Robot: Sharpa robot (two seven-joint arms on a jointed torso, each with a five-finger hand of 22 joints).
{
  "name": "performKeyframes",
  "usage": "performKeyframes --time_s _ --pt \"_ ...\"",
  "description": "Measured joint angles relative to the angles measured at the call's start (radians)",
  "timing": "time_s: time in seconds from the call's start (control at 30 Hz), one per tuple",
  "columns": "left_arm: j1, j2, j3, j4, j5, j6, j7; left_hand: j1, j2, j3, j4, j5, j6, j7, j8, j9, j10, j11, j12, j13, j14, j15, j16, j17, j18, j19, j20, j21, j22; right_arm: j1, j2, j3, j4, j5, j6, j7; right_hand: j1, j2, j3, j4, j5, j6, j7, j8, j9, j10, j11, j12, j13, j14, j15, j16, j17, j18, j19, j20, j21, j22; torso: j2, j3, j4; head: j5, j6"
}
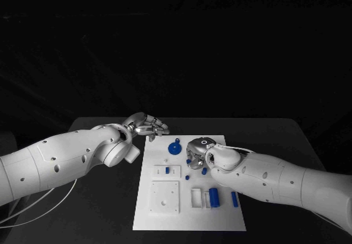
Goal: Assemble the parts on the task board
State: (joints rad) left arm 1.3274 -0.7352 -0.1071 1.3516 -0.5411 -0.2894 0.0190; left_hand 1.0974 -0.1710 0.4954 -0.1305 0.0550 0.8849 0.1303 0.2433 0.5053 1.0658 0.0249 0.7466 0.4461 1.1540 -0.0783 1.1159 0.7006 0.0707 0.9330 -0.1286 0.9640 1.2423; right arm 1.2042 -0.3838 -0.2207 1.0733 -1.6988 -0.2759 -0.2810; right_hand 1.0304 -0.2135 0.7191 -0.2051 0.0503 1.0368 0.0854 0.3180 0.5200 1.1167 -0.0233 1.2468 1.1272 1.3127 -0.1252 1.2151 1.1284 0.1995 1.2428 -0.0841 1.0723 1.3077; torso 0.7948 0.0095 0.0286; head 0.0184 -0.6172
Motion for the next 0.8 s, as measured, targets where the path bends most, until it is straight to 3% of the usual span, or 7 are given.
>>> performKeyframes --time_s 0.1,0.33,0.5,0.77,0.8 --pt "0.000 0.000 0.000 0.000 0.000 0.000 0.000 0.000 0.000 0.000 0.000 0.000 0.000 0.000 0.000 0.000 0.000 0.000 0.000 0.000 0.000 0.000 0.000 0.001 0.001 0.000 0.000 0.000 0.000 0.000 0.004 0.000 -0.002 -0.002 -0.009 0.005 0.030 0.007 0.012 -0.035 0.000 -0.001 -0.001 -0.001 0.000 -0.002 0.002 -0.001 -0.001 0.000 0.000 -0.004 0.000 0.000 -0.008 0.005 0.000 0.000 0.000 0.0000 0.0000 0.000 0.000" --pt "0.000 -0.001 0.000 0.001 0.000 0.000 -0.002 0.000 0.000 0.000 0.000 0.000 0.000 0.000 0.000 0.000 0.000 0.000 0.000 0.000 0.000 0.000 0.000 0.001 0.002 0.000 0.000 0.000 0.000 -0.001 0.011 -0.001 -0.015 -0.004 -0.030 0.016 0.081 0.007 0.042 -0.077 0.000 -0.006 0.003 -0.005 -0.004 -0.018 0.007 -0.017 -0.013 -0.002 0.002 -0.009 0.000 0.000 -0.013 0.009 0.000 0.000 0.000 -0.0003 -0.0001 0.000 0.000" --pt "0.000 -0.001 0.000 0.002 0.000 0.001 -0.003 0.000 0.000 0.000 0.000 0.000 0.000 0.000 0.000 0.000 0.000 0.000 0.000 0.000 0.000 0.000 0.000 0.002 0.003 0.000 0.000 0.000 0.001 -0.002 0.012 -0.001 -0.017 -0.004 -0.046 0.024 0.098 0.004 0.054 -0.080 0.000 -0.019 0.015 -0.016 -0.011 -0.021 0.011 -0.020 -0.013 -0.005 0.002 -0.009 0.000 0.000 -0.016 0.012 0.000 0.000 0.000 -0.0003 -0.0002 0.000 0.000" --pt "0.000 -0.004 0.000 0.003 0.000 0.003 -0.005 0.000 0.000 0.000 0.000 0.000 -0.001 0.000 -0.004 0.000 0.000 0.000 0.000 0.000 0.000 0.000 0.000 0.003 0.003 0.000 0.000 0.000 0.001 -0.002 0.006 -0.001 -0.013 0.007 -0.064 0.039 0.097 0.003 0.053 -0.079 0.000 -0.025 0.015 -0.018 -0.013 -0.025 0.015 -0.021 -0.015 -0.005 0.009 -0.009 0.000 0.000 -0.012 0.016 0.000 0.000 -0.001 -0.0006 -0.0001 -0.001 0.001" --pt "0.000 -0.004 0.000 0.003 0.000 0.003 -0.005 0.000 0.000 0.000 0.000 0.000 -0.001 0.000 -0.004 0.000 0.000 0.000 0.000 0.000 0.000 0.000 0.000 0.003 0.003 0.000 0.000 0.000 0.001 -0.002 0.004 -0.001 -0.013 0.010 -0.066 0.040 0.080 -0.014 0.045 -0.067 0.000 -0.031 0.020 -0.026 -0.016 -0.029 0.018 -0.025 -0.017 -0.008 0.012 -0.010 0.000 0.000 -0.013 0.017 0.000 0.000 -0.001 -0.0007 -0.0002 0.000 0.001"
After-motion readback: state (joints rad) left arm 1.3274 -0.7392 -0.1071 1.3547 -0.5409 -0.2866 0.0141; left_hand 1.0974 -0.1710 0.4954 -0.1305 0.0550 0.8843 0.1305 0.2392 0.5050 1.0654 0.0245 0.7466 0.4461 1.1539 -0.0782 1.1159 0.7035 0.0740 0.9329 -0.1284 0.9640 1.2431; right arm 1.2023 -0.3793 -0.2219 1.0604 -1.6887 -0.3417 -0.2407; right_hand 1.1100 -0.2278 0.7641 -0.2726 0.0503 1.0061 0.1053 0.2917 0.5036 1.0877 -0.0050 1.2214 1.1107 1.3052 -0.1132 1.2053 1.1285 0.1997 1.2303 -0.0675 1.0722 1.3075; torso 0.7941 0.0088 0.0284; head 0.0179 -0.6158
